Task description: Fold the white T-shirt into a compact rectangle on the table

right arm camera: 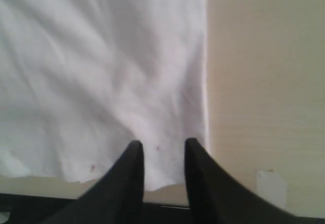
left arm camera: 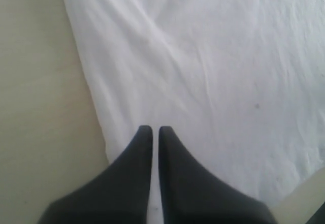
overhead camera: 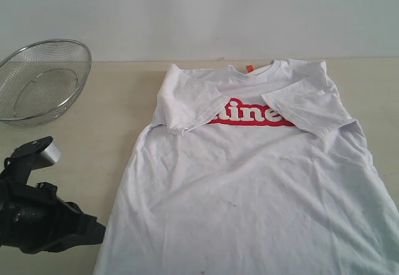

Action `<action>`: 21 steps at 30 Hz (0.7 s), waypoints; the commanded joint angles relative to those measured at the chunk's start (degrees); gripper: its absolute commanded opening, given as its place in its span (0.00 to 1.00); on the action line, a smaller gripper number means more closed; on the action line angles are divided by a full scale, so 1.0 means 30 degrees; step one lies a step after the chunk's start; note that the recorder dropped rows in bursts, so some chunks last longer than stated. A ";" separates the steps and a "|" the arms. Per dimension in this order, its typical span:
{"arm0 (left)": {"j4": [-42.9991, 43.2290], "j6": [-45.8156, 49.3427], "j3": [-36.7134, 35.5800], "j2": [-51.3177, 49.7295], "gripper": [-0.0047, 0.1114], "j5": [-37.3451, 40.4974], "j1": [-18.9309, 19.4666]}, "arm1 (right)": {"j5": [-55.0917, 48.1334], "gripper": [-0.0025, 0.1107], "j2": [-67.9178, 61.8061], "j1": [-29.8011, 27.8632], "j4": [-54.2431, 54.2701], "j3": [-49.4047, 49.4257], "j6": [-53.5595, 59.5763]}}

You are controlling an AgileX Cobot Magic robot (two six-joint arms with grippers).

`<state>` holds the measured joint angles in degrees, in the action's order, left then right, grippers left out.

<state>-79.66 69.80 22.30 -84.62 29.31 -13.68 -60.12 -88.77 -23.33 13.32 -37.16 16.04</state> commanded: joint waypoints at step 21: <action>-0.0136 0.0254 -0.0074 0.0101 0.08 0.0594 -0.0102 | 0.2398 0.49 0.0046 -0.0045 -0.1272 -0.0121 -0.2012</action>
<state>-79.66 70.15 22.30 -84.62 30.47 -13.68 -54.09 -88.77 -23.33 9.79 -37.16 9.96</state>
